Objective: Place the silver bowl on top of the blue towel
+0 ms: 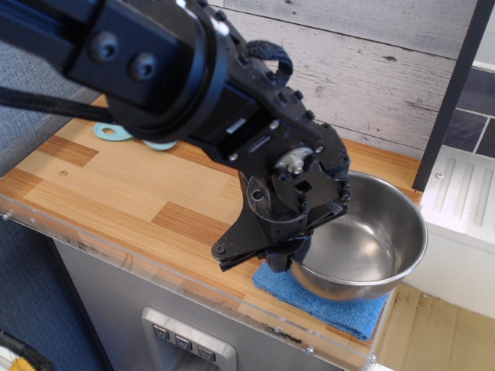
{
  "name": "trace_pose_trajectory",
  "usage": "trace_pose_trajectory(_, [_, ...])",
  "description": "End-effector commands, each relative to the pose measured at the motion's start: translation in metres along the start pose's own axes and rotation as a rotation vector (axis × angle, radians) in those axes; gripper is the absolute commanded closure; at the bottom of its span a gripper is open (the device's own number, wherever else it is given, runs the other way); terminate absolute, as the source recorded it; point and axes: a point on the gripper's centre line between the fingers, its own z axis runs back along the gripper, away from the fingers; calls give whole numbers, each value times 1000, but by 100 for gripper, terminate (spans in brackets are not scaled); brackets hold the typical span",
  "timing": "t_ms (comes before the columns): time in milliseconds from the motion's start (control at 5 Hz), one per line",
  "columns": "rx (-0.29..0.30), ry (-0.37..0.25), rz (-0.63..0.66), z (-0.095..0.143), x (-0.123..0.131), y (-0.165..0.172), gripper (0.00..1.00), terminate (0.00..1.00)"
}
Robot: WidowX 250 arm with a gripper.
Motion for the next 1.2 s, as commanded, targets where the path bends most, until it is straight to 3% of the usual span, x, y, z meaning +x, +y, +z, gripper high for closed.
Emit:
trace_pose_trajectory(0, [26, -34, 34, 12, 3, -4, 0, 0])
trace_pose_trajectory(200, [3, -9, 37, 12, 5, -4, 0, 0])
trace_pose_trajectory(800, [-17, -11, 41, 22, 11, -7, 0, 0])
trace_pose_trajectory(1000, [10, 33, 59, 38, 22, -10, 0, 0])
